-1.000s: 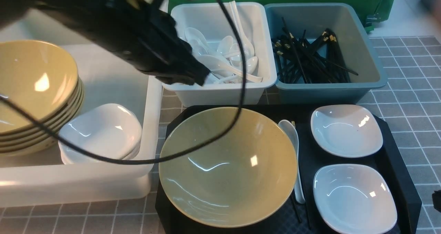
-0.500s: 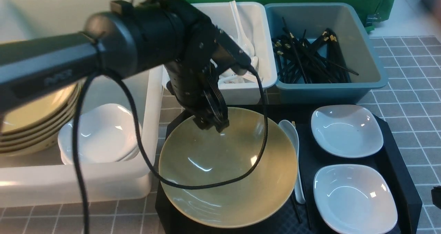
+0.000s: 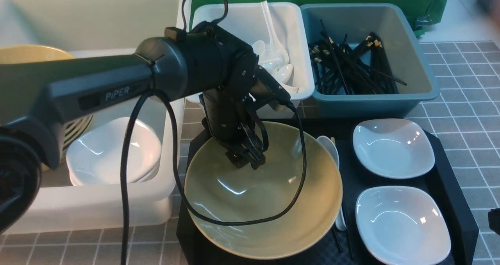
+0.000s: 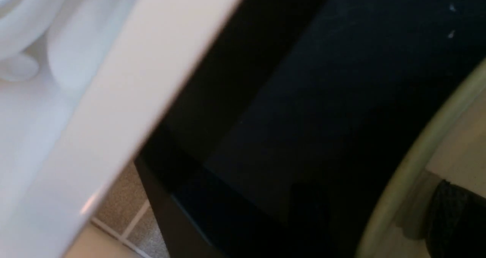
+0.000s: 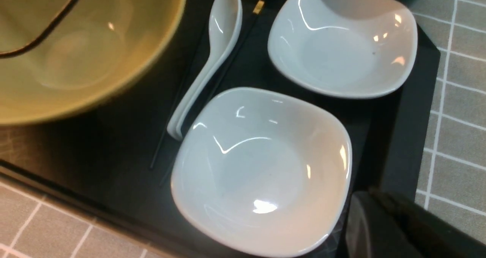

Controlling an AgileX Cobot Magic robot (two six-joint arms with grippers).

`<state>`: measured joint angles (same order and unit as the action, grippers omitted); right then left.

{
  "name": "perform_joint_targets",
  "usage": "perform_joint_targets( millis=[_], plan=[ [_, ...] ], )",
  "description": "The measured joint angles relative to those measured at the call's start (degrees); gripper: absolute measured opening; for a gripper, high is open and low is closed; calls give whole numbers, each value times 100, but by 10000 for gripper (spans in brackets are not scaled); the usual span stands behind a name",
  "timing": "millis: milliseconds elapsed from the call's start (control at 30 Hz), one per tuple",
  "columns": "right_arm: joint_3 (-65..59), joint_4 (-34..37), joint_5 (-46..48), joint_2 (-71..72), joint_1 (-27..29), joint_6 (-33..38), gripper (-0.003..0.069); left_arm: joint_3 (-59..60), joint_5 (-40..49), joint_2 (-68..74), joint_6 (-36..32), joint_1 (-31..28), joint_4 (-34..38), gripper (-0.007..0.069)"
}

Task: On grey table put chopsticks spoon bowls plates into blue grey white boxes.
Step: 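Grasp the large bowl on the tray by its rim, then place the tan bowl onto the bowl stack in the left bin with the left gripper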

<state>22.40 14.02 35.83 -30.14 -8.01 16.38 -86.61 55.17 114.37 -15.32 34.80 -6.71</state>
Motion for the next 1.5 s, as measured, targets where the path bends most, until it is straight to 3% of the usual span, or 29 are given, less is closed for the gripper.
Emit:
perform_joint_targets(
  millis=[200,333,433,567,700,833,900,967,1033,1067,1133,1167,1200,1300,1500],
  plan=[
    [0,16,-3,0,0,0,43,-206,340,-19,-28,0,69,276],
    [0,16,-3,0,0,0,43,-573,1014,-321,-77,0,447,111],
    [0,16,-5,0,0,0,45,-726,1025,-684,-261,-60,847,20],
    [0,22,-5,0,0,0,45,-744,855,-1138,-535,-436,1609,9],
    [0,22,-5,0,0,0,45,-744,846,-1684,-839,-1192,2520,8],
    [0,22,-5,37,0,0,46,-744,896,-2327,-1061,-2127,2992,8],
    [0,22,-9,45,0,0,45,-744,941,-2838,-1108,-3191,3114,6],
    [0,22,-9,45,0,0,45,-719,955,-2988,-1108,-3768,3121,6],
    [0,22,-9,45,0,0,45,-521,870,-3276,-1088,-4963,3180,6],
    [0,22,-15,45,0,0,45,-493,853,-3294,-1083,-5163,3191,6],
    [0,28,-22,45,0,0,45,-36,584,-3427,-994,-6347,3462,6],
    [0,28,-22,45,0,0,45,44,531,-3436,-993,-6422,3493,6],
    [0,40,-22,45,0,0,45,321,340,-3449,-975,-6885,3729,6],
    [0,53,-27,45,-78,0,45,897,-241,-3443,-975,-7396,3978,6],
    [-5,58,-45,45,-116,0,45,1671,-1158,-3232,-975,-7385,4203,11]
  ],
)
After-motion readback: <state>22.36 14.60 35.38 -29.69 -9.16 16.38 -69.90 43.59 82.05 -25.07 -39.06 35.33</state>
